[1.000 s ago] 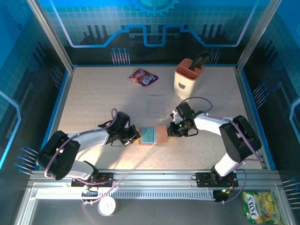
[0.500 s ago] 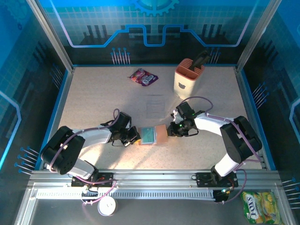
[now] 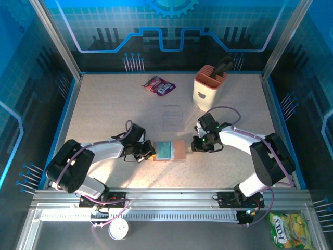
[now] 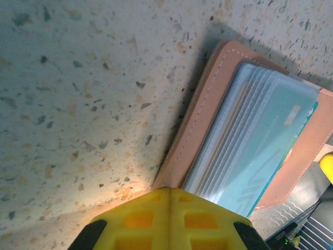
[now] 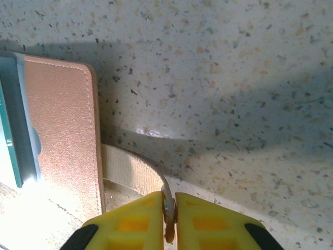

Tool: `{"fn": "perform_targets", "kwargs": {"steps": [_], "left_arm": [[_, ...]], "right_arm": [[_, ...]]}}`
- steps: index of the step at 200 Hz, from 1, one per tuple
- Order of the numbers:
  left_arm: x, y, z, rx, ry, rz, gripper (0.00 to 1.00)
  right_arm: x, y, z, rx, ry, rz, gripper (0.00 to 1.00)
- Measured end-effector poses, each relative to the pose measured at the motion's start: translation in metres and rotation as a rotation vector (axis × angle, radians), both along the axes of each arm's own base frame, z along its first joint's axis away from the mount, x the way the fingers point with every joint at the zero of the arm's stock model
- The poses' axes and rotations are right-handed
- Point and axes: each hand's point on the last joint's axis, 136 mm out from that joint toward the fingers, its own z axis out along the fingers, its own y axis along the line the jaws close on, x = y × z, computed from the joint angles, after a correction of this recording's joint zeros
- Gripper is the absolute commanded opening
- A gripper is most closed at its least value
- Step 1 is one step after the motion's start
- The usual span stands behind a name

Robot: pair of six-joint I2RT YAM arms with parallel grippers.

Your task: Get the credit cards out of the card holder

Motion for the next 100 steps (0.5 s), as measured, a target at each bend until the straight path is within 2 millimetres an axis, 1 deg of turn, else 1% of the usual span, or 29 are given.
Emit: {"fn": "perform_targets", "kwargs": {"steps": [23, 53, 66, 100], "left_arm": [[0.002, -0.001, 0.000, 0.001, -0.004, -0.010, 0.01], [0.002, -0.002, 0.000, -0.001, -0.002, -0.014, 0.00], [0.002, -0.002, 0.000, 0.000, -0.002, -0.014, 0.00], [0.001, -0.001, -0.001, 0.004, 0.004, -0.011, 0.00]], "right_arm": [[-0.004, -0.004, -0.003, -0.011, 0.005, 0.000, 0.10], [-0.006, -0.008, -0.008, -0.032, 0.009, -0.005, 0.10], [-0.007, -0.010, -0.009, -0.039, 0.010, -0.007, 0.12], [-0.006, -0.015, -0.011, -0.068, 0.004, -0.018, 0.21]]}}
